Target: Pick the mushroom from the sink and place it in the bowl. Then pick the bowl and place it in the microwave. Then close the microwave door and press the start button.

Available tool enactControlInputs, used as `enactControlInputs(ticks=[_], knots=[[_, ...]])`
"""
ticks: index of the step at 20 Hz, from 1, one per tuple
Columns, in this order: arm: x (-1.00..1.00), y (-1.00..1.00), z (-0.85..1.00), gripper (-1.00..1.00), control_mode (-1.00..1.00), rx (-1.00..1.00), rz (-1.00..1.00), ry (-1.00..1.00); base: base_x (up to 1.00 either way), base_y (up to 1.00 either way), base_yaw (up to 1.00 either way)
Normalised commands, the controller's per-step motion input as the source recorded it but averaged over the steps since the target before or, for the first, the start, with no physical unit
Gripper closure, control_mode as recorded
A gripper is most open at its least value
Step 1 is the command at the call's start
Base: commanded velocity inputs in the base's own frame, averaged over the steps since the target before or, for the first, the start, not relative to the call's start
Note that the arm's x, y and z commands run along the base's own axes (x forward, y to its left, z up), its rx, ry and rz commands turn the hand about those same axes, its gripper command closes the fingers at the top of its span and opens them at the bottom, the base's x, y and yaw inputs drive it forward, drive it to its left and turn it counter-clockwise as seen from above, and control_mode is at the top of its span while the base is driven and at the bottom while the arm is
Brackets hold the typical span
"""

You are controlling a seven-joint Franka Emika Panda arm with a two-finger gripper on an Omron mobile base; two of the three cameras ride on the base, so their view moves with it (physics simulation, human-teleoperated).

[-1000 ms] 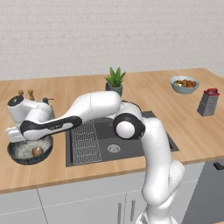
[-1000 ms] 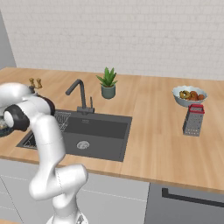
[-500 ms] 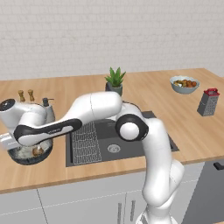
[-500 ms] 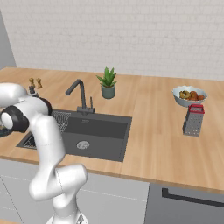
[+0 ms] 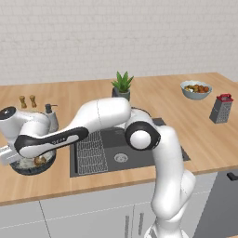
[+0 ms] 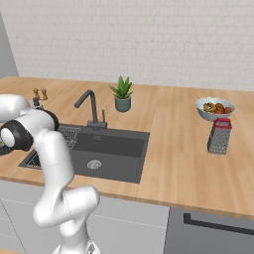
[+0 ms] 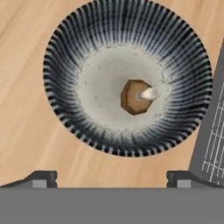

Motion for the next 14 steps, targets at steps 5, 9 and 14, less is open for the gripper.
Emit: enactControlInputs(ticks=[5,9,14], knots=[[-0.01,0.0,0.0,-1.0,-1.0,0.0,0.18,0.06,0.0,0.0,0.0],[-0.11,0.0,-0.03,-1.0,-1.0,0.0,0.17,0.02,0.0,0.0,0.0],[-0.01,0.0,-0.16,-1.0,-1.0,-0.07,0.13,0.01,0.0,0.0,0.0]])
